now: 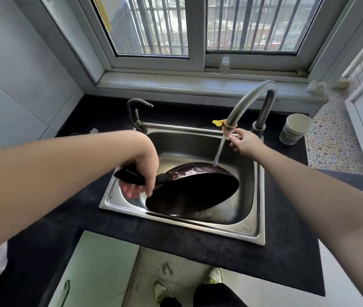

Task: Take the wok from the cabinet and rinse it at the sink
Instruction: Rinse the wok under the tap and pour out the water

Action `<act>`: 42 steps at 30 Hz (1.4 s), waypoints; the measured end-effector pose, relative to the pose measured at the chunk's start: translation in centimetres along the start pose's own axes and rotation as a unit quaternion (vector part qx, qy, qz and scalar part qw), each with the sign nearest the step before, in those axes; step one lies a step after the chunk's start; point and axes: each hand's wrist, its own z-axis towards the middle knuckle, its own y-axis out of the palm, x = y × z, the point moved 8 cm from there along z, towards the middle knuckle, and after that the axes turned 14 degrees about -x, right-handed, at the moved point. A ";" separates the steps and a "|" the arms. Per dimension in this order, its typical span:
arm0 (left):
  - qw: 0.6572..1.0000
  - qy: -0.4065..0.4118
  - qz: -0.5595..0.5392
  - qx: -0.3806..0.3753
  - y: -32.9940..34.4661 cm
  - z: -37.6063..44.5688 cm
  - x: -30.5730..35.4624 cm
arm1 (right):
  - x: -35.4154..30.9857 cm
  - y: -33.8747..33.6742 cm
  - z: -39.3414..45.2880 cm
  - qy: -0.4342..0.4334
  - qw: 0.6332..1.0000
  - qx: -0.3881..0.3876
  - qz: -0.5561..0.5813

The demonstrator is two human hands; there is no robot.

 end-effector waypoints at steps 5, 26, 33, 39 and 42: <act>0.994 -0.013 0.008 0.105 0.3 2.2 -0.7 | -0.1 0.0 0.0 0.001 1.000 0.003 0.002; 0.900 0.129 -0.090 0.406 6.8 12.4 -8.5 | 0.3 0.0 0.3 -0.006 1.000 -0.005 0.012; 0.870 0.114 -0.171 0.449 8.5 13.6 -9.6 | 0.5 0.0 0.5 -0.009 1.000 -0.005 0.015; 0.845 0.101 -0.217 0.478 9.8 14.9 -9.4 | 0.6 0.1 0.6 -0.009 1.000 -0.008 0.018; 0.835 0.092 -0.238 0.488 10.4 15.4 -9.1 | 0.6 0.0 0.6 -0.012 1.000 -0.007 0.015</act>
